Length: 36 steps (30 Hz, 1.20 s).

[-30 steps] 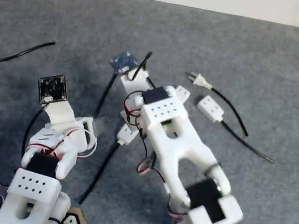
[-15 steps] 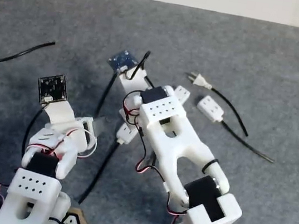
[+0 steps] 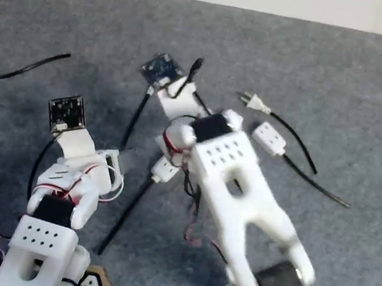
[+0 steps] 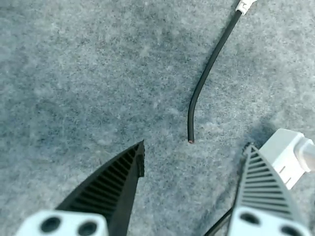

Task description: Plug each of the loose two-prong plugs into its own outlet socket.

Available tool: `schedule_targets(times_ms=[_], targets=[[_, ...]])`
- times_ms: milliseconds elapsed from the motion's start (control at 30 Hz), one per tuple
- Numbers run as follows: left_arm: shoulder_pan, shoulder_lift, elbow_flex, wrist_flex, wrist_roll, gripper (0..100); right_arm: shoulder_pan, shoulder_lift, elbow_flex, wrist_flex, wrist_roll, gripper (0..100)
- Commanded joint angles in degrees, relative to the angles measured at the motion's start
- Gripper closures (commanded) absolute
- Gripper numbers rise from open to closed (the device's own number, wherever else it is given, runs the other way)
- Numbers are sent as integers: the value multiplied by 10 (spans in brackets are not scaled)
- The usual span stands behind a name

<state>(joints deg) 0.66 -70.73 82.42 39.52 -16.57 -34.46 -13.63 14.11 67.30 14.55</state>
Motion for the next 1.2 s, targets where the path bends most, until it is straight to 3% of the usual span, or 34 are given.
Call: schedule_targets(times_ms=[0,100,233,467,800,1167], targets=[[1,0,-25,-4,4,688,37,-138,-4,42,0,721],[10,0,-66,48,4,688,94,-233,25,57,-8,721],[58,24,-129,113,4,688,149,-363,183,11,-18,721],[108,257,-298,188,-25,688,227,-463,499,-142,-19,722],[190,616,-540,233,-131,765,315,-436,620,-283,-20,790],[255,761,-635,231,-138,768,316,-436,645,-298,-17,790]])
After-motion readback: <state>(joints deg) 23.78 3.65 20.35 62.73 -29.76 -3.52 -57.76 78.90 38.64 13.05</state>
